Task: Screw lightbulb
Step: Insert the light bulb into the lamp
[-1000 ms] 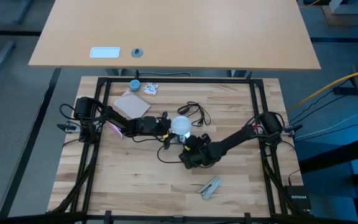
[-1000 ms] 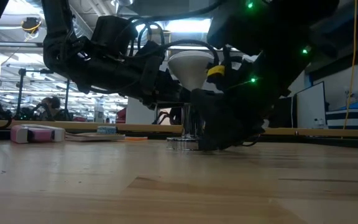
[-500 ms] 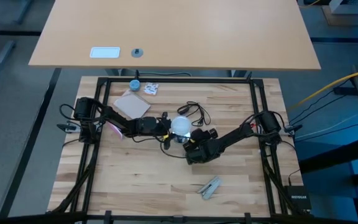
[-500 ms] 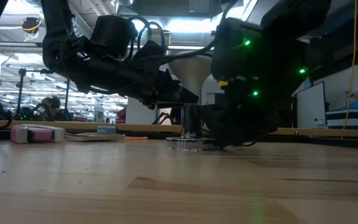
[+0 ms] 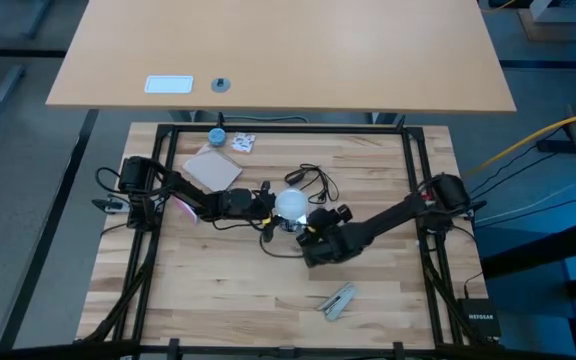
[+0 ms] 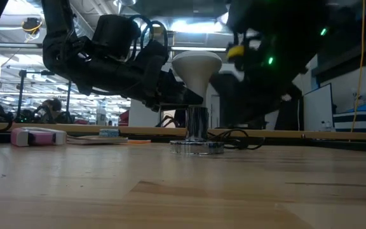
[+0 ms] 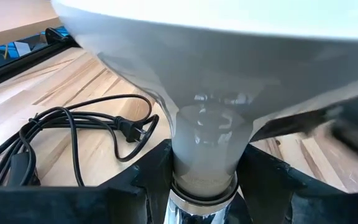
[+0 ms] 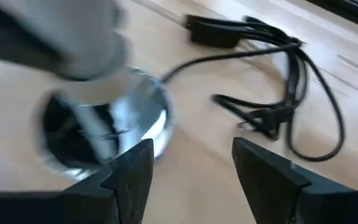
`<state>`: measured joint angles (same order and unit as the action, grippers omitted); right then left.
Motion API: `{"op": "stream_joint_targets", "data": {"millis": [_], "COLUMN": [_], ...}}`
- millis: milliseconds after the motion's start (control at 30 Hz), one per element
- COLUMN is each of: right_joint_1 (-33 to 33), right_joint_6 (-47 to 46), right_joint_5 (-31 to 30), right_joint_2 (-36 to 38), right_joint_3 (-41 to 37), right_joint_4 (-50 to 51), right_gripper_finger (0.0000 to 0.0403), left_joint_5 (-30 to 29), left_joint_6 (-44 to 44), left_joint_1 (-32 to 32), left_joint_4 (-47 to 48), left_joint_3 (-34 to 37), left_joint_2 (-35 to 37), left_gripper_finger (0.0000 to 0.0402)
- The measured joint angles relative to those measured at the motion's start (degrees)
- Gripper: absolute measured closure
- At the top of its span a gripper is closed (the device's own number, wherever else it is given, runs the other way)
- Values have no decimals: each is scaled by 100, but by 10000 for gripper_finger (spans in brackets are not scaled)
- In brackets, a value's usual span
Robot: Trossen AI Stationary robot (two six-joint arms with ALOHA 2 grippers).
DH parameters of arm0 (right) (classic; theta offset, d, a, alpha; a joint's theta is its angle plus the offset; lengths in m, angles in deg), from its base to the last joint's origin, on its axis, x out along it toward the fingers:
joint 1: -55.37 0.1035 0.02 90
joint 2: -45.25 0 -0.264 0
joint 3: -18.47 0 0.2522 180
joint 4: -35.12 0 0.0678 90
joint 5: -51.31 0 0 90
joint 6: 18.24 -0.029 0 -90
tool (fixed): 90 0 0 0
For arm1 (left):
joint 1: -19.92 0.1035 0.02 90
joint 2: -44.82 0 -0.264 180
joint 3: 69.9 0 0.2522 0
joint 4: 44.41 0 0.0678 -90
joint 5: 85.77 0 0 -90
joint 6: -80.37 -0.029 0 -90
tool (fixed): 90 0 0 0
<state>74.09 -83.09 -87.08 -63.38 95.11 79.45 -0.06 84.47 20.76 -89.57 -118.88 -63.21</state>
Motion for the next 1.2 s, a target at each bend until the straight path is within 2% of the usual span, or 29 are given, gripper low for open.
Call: {"op": "stream_joint_targets", "data": {"millis": [167,267,400,600,767,900,1067,1200], "right_joint_1": [289,354,303,138,42,-24,-58,-203], "right_joint_6": [239,385,512,44,-521,-905,-948,-925], "right_joint_5": [328,615,699,739,332,294,-58,-98], "right_joint_2": [55,-170,-550,-851,-874,-872,-884,-885], "right_joint_3": [4,13,13,25,22,26,3,0], "right_joint_4": [-706,-1336,-1831,-1810,-1372,-1021,-896,-873], "right_gripper_finger": [178,178,178,178,178,178,178,178], "left_joint_5": [-4,-7,-14,-39,-106,-147,-145,-147], "left_joint_6": [0,0,0,-2,4,10,4,6], "left_joint_1": [0,-4,-7,-9,0,4,7,7], "left_joint_4": [1,2,-7,-7,-7,0,1,-2], "left_joint_3": [0,0,-2,0,0,-2,-2,0], "left_joint_2": [0,0,0,0,0,0,0,0], "left_gripper_finger": [245,245,245,245,245,245,245,245]}}
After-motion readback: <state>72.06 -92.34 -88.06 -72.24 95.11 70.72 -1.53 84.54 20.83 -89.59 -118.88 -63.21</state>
